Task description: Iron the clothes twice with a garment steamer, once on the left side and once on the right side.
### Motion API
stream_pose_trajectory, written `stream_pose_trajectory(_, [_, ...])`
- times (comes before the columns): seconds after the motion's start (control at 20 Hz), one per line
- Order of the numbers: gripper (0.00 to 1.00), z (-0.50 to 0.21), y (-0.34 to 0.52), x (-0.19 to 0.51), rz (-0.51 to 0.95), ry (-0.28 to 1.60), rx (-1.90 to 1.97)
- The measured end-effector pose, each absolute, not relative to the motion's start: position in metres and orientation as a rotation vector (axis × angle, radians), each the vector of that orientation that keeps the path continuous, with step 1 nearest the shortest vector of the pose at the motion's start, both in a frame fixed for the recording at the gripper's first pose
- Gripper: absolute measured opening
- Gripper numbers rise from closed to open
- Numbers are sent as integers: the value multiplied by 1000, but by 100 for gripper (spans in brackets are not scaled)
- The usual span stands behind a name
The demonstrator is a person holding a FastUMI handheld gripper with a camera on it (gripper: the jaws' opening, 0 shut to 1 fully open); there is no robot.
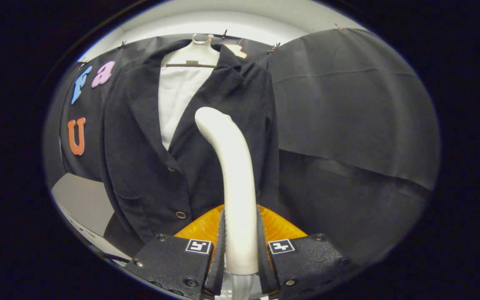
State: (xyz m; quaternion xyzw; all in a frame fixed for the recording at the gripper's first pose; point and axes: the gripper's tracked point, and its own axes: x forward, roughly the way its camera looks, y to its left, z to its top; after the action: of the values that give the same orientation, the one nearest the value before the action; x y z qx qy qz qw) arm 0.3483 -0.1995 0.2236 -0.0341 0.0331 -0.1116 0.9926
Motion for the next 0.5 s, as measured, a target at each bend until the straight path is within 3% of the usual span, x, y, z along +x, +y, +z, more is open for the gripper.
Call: stream_pose_trajectory(0.5, [37, 162, -202, 360, -231, 171, -98])
